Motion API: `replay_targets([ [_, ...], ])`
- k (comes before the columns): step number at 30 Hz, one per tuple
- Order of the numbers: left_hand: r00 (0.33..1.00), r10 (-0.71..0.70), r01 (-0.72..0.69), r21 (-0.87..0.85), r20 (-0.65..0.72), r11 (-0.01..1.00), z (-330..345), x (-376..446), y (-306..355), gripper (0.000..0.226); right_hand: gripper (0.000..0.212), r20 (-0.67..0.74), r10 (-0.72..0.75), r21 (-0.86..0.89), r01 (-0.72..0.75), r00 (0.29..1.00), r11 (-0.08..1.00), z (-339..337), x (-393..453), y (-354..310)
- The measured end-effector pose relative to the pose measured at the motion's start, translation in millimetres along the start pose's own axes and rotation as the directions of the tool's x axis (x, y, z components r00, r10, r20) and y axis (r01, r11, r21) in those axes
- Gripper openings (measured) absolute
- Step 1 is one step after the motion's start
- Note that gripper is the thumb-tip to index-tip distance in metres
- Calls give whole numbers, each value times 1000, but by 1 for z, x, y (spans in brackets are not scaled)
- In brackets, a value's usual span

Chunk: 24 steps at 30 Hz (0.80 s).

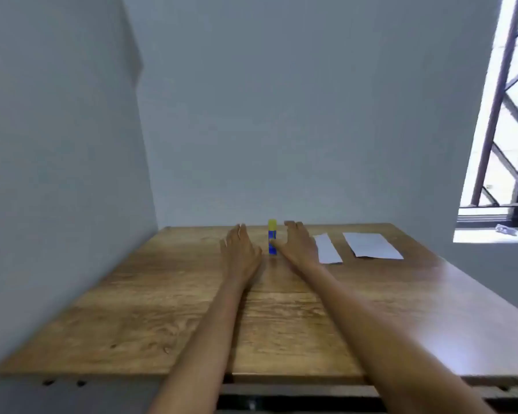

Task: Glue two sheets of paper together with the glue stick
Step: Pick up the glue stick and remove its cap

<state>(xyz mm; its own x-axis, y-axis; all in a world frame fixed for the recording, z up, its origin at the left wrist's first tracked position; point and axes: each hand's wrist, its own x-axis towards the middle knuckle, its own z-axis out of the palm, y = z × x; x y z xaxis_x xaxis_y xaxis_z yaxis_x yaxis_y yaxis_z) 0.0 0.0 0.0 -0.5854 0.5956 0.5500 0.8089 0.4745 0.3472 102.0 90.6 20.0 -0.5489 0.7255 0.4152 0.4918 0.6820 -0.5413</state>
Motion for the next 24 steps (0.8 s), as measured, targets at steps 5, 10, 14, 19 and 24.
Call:
replay_targets([
  [5, 995, 88, -87, 10, -37, 996, 3, -1, -7, 56, 58, -2, 103, 79, -103, 995, 992, 27, 9, -5],
  [10, 986, 143, -149, -72, -81, 986, 12, 16, -14, 53, 22, -122, 37, 169, -16, 992, 985, 36, 28, -4],
  [14, 997, 80, -62, -431, 22, 900, 18, 21, -14, 53, 22, -142, -2, 304, 46, 990, 952, 43, 31, 1],
  [19, 998, 41, -3, -639, 45, 769, 17, 19, -13, 23, 21, -61, -48, 544, 74, 997, 836, 47, 31, -7],
  [24, 1000, -5, -13, -617, -27, 787, 11, 21, -15, 13, 24, -59, -30, 617, 60, 998, 785, 46, 28, -12],
])
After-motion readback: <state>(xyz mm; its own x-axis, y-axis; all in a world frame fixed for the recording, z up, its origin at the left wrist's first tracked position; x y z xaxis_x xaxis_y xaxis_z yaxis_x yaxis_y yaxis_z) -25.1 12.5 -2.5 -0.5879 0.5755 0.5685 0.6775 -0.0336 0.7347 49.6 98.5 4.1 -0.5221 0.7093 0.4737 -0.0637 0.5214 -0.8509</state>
